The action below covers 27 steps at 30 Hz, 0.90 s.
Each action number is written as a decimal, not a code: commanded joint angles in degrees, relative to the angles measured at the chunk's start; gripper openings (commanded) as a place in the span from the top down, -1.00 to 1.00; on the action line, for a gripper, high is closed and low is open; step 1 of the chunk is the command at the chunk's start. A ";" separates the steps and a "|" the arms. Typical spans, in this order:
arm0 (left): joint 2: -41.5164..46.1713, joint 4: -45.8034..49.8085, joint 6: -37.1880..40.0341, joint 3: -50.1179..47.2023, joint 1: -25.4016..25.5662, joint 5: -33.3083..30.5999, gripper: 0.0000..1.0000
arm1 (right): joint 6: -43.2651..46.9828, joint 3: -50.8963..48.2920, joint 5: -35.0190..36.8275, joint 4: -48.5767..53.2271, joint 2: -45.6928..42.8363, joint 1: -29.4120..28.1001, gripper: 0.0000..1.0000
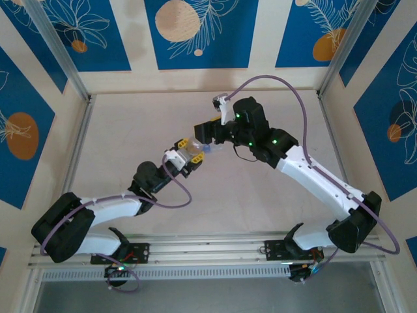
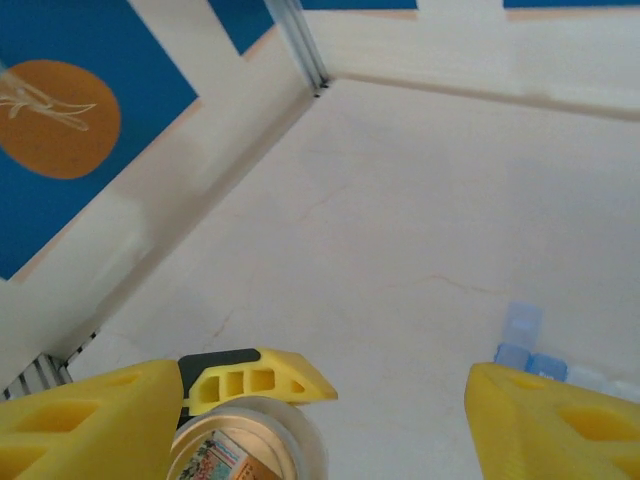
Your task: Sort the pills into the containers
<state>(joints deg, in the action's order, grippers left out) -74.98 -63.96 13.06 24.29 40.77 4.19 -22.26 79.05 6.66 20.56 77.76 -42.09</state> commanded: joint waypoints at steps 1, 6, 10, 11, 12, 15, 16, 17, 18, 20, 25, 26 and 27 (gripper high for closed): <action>0.61 1.21 2.14 1.54 0.04 -4.91 1.00 | -5.63 2.13 4.19 -1.22 0.44 -1.32 -0.52; 0.51 1.38 2.70 1.58 0.03 -6.63 1.00 | -6.45 3.01 3.18 -0.87 2.68 -2.19 -0.54; 0.12 1.43 2.98 1.79 0.12 -7.22 1.00 | -6.32 4.04 2.07 -0.39 4.42 -2.96 -0.52; 0.04 1.34 3.02 1.79 0.12 -7.41 1.00 | -6.22 4.35 1.87 -0.18 4.85 -3.18 -0.51; -0.05 1.25 3.04 1.80 0.14 -7.56 1.00 | -6.12 4.70 1.85 0.13 5.18 -3.26 -0.51; 0.03 0.76 2.96 1.72 0.21 -7.78 1.00 | -5.73 4.99 2.20 0.54 5.95 -3.62 -0.48; 0.14 0.61 2.94 1.50 0.26 -7.87 1.00 | -5.77 4.93 2.20 0.62 6.18 -3.66 -0.47; 0.11 0.41 2.94 1.42 0.27 -7.88 1.00 | -5.88 4.97 2.07 0.63 6.35 -3.71 -0.45; 0.12 0.35 2.96 1.42 0.27 -7.98 1.00 | -5.95 4.85 1.81 0.63 6.59 -3.71 -0.42; 0.15 0.47 2.96 1.41 0.25 -8.05 1.00 | -6.15 4.89 1.35 0.55 7.03 -3.79 -0.37; 0.15 0.35 3.11 1.46 0.27 -8.34 1.00 | -5.76 4.59 -0.08 -0.24 7.06 -3.97 -0.15; 0.23 0.38 3.07 1.48 0.27 -8.34 1.00 | -5.33 4.35 -0.68 -0.57 6.91 -3.95 -0.07; 0.20 0.41 3.11 1.61 0.25 -8.23 1.00 | -4.99 4.35 -1.28 -0.60 6.95 -3.97 -0.03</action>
<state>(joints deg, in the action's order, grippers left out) -74.98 -61.63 15.55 24.29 40.80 -3.31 -27.75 82.08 7.49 20.53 84.77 -45.56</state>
